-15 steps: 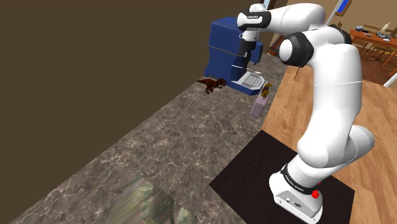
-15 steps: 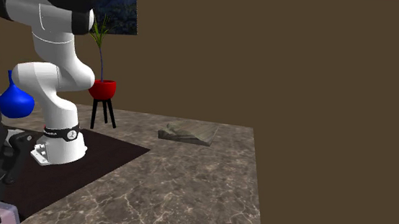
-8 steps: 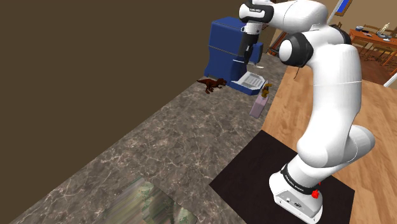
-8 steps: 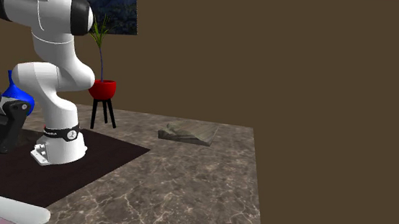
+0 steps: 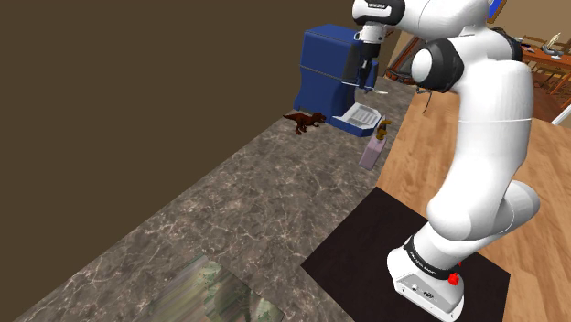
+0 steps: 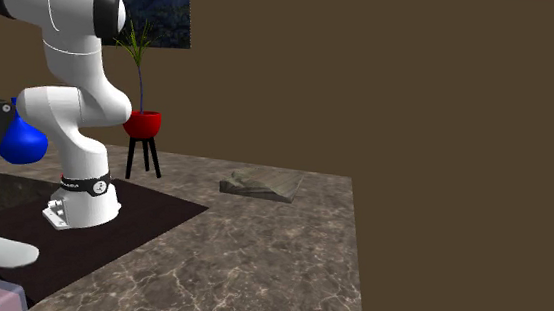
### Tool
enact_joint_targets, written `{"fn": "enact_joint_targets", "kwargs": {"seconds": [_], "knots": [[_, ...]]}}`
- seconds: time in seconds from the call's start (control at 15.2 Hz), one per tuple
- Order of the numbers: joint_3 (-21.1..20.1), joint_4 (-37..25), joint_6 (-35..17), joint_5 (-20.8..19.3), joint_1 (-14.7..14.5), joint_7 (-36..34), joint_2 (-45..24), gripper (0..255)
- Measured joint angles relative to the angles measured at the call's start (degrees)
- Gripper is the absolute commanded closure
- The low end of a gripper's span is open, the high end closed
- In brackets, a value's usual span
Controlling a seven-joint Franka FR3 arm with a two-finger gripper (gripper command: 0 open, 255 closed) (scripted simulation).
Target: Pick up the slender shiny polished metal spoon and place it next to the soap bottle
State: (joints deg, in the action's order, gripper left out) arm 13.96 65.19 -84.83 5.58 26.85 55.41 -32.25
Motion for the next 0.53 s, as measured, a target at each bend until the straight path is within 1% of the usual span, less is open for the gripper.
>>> {"fn": "enact_joint_targets", "kwargs": {"seconds": [0.13, 0.53], "knots": [[0.52, 5.38, -2.04, -0.65, 0.06, 1.0, 3.39, 255], [0.65, 11.91, -7.03, -0.92, -0.21, 1.45, 4.88, 255]]}}
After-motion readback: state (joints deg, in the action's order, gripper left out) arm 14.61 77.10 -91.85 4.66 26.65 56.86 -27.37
